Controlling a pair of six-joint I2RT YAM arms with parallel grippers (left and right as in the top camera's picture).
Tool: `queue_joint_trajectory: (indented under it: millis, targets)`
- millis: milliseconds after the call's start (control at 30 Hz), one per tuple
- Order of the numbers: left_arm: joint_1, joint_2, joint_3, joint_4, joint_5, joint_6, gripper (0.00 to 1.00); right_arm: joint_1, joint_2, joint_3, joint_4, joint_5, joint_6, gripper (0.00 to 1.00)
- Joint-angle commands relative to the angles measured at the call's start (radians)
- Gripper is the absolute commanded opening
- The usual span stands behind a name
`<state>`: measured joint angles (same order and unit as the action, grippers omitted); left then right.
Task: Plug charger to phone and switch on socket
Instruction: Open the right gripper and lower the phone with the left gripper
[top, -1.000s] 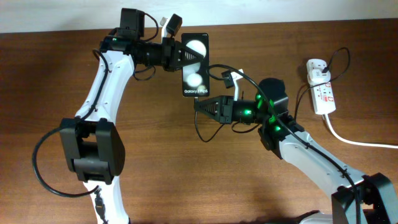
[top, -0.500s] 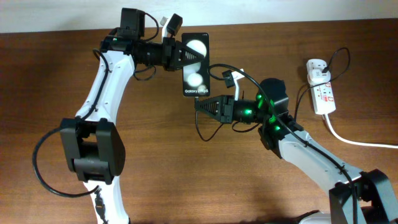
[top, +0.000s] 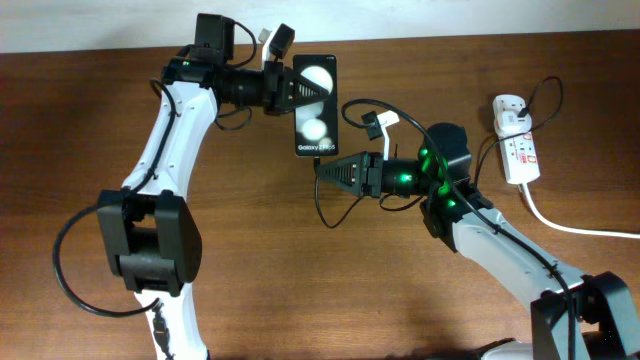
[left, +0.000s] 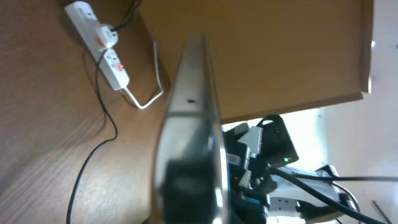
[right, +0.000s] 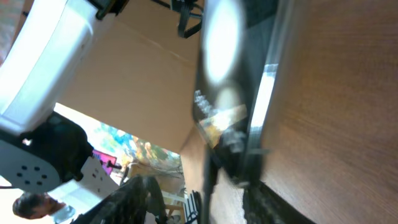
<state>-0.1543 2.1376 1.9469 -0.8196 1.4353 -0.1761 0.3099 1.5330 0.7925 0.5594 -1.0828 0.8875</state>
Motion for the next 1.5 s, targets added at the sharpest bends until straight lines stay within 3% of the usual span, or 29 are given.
queue_joint_trajectory:
  millis: [0,133,433,900,1467]
  targets:
    - [0.003,0.000,0.001,-0.009,-0.175,0.002,0.00,-0.003,0.008,0.009,0.004,-0.033,-0.015,0.57]
    - [-0.003,0.000,-0.013,-0.062,-0.403,0.011,0.00,-0.003,0.008,0.009,-0.031,-0.028,-0.027,0.59]
    - [-0.005,0.009,-0.129,-0.080,-0.543,0.058,0.00,-0.003,0.008,0.009,-0.177,0.057,-0.071,0.59]
    - [-0.006,0.198,-0.132,-0.071,-0.546,0.046,0.00,-0.003,0.008,0.009,-0.347,0.130,-0.071,0.75]
    - [-0.007,0.220,-0.133,-0.077,-0.651,0.041,0.00,-0.003,0.008,0.009,-0.348,0.126,-0.071,0.77]
